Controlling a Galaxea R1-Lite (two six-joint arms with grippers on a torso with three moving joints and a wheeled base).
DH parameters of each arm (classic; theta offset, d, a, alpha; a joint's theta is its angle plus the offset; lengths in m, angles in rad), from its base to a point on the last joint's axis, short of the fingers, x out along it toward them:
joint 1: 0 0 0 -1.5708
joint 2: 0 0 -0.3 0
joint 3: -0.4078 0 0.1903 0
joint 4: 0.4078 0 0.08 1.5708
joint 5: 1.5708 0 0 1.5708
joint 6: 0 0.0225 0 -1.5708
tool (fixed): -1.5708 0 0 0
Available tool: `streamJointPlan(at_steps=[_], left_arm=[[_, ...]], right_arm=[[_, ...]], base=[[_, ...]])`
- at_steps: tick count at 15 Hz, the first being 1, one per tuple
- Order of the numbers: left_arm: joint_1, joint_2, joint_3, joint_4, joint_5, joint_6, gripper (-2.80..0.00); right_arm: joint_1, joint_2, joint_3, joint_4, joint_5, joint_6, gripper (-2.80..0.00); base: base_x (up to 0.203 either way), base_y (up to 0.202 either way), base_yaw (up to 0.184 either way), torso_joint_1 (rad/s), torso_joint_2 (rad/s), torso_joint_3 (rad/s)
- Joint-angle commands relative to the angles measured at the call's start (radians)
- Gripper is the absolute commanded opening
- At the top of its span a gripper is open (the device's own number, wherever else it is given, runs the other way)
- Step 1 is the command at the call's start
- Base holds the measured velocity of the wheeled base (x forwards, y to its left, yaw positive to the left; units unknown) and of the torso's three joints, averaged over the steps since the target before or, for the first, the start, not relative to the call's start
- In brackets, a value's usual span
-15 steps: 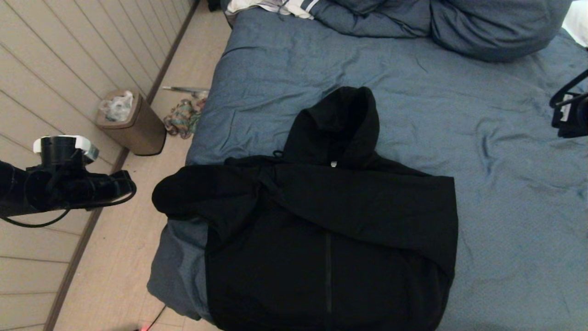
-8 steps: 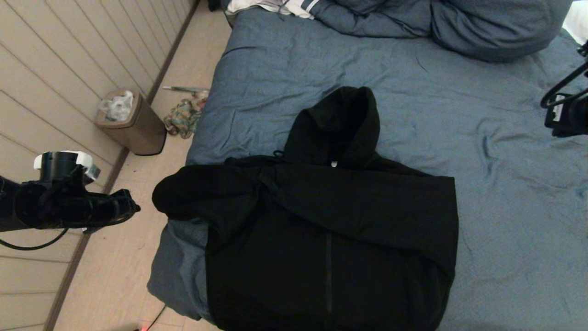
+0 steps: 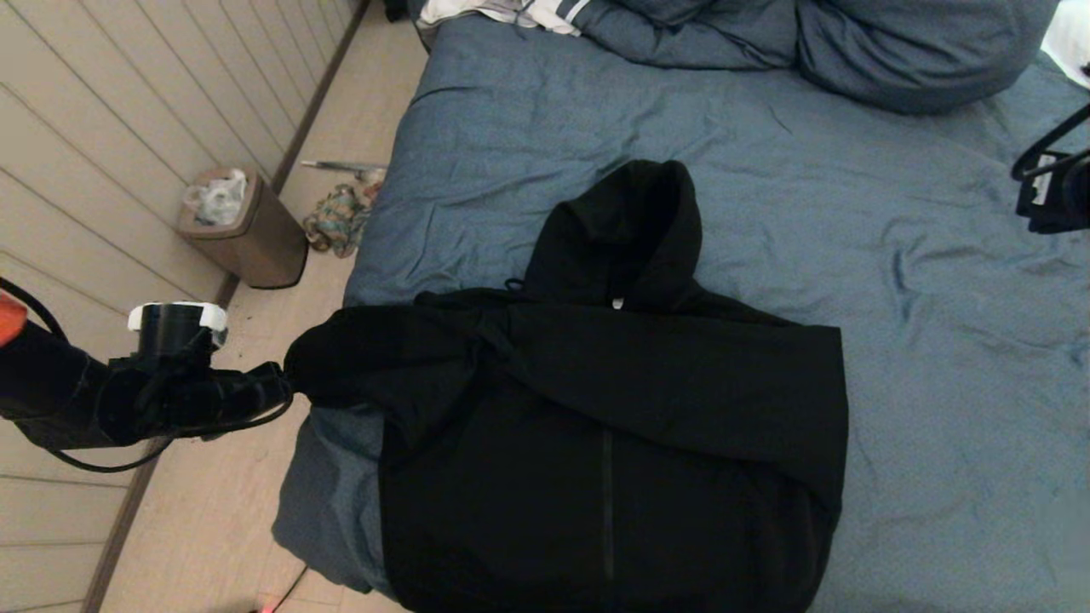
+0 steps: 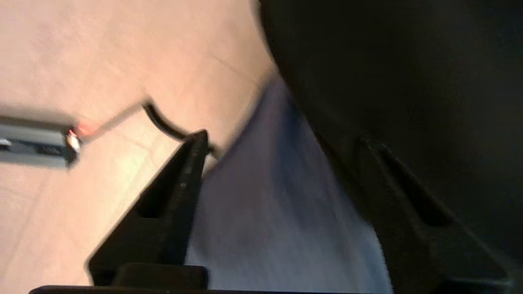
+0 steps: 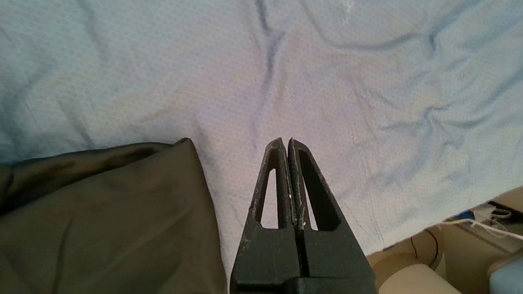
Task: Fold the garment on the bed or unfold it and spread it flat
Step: Fold the black sweatshirt
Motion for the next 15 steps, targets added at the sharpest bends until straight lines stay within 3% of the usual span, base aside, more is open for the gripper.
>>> streamJointPlan(at_steps=[1,4,10,11,15], left_arm=[[-0.006,0.082,-0.032,-0.043,0.030,-0.005,0.00],[-0.024,0.105,-0.082,-0.035,0.037,-0.024,0.00],[-0.097,0.067,-0.059,-0.035,0.039,-0.079,0.00],[-0.109,0.065,-0.060,-0.034,0.039,-0.082,-2.80],[-0.150,0.006,-0.064,-0.020,0.040,-0.104,-2.80]], right_arm=[[0.003,0.004,-0.001,0.001,0.000,0.001,-2.80],[0.019,0.010,-0.001,-0.002,-0.002,0.001,-2.80],[0.036,0.013,-0.001,-0.003,0.001,0.004,-2.80],[0.036,0.014,-0.001,-0.003,0.001,0.004,-2.80],[0.038,0.022,-0.001,-0.011,0.003,0.006,-2.80]], base=[[0.000,0.000,0.000,0.000,0.00,0.000],[0.000,0.000,0.000,0.000,0.00,0.000],[0.000,0.000,0.000,0.000,0.00,0.000],[0.000,0.000,0.000,0.000,0.00,0.000],[0.000,0.000,0.000,0.000,0.00,0.000]])
